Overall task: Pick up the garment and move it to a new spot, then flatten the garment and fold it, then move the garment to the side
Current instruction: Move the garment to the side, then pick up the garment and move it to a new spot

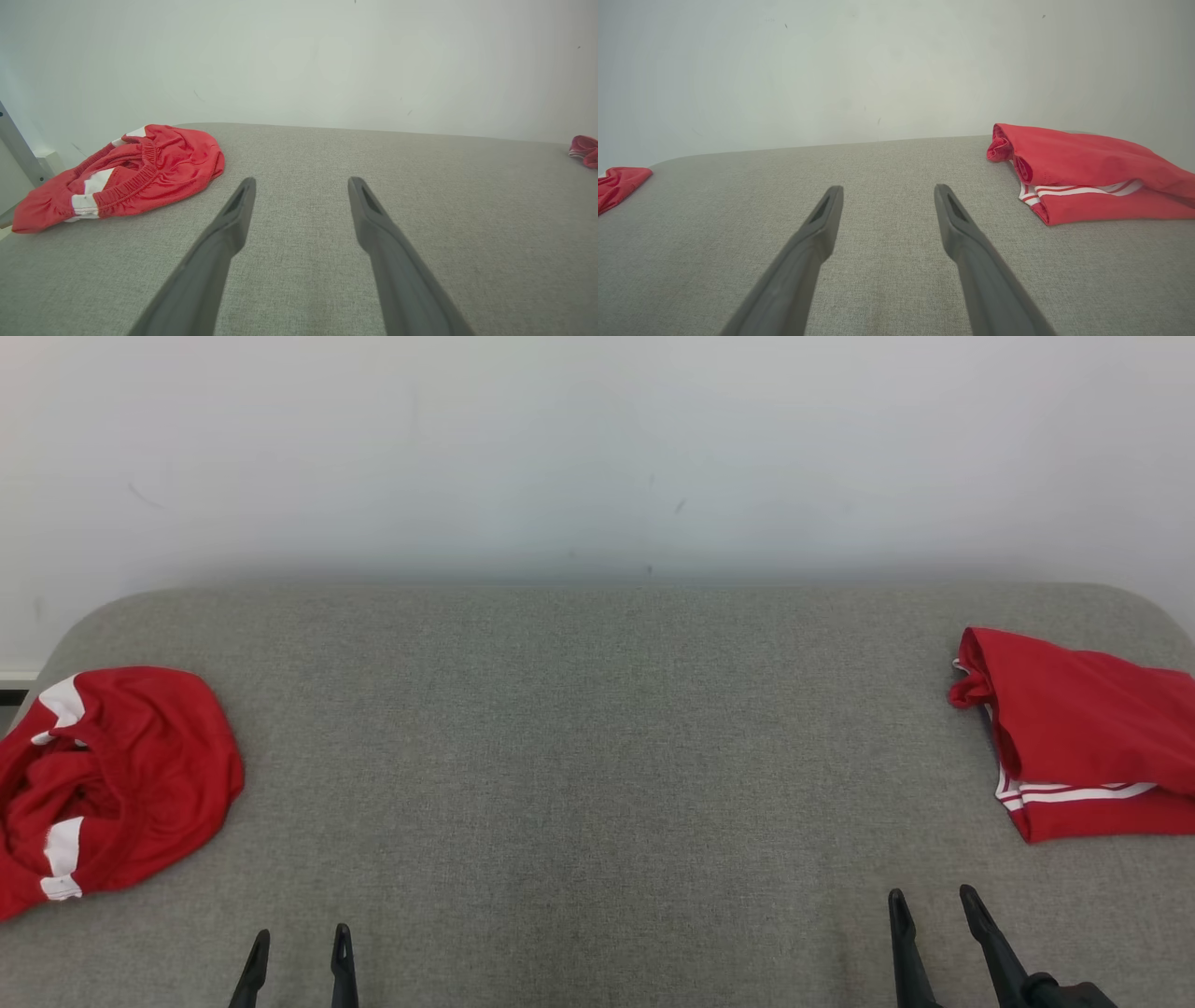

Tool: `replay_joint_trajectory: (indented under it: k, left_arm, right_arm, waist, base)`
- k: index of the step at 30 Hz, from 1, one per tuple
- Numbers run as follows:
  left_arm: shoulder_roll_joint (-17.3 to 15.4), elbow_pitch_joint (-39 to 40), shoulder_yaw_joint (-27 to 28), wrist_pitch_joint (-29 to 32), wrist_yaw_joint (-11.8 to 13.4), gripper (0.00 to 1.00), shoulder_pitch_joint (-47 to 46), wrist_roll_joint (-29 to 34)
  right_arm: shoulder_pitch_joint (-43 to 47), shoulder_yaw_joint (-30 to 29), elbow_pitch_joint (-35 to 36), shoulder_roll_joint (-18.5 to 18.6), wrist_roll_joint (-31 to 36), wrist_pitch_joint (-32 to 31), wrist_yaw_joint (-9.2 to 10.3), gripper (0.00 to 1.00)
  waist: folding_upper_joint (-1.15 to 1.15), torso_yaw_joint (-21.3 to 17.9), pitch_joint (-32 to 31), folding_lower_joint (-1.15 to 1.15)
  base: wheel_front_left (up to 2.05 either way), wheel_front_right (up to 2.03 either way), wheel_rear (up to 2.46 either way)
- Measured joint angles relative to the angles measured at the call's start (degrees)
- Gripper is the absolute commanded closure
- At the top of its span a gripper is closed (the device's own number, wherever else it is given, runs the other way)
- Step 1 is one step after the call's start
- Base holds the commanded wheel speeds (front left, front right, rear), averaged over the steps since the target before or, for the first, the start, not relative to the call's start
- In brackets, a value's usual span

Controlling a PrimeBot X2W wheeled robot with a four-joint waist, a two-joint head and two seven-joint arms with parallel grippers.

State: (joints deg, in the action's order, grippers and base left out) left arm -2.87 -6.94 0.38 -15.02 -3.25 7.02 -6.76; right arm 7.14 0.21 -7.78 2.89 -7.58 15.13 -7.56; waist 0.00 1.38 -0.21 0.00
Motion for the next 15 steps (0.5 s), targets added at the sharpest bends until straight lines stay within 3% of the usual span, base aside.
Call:
replay_joint_trajectory:
  k: [15]
  left_arm:
    - [0.0,-0.1,0.2,0.0,0.1,0.0,0.0,-0.2]
  right_arm:
    - [0.0,0.4,-0.5,0.0,-0.9,0.0,0.01,0.0]
  waist:
    - [0.0,-0.3,-0.3,0.0]
  base:
    - [0.0,0.0,0.0]
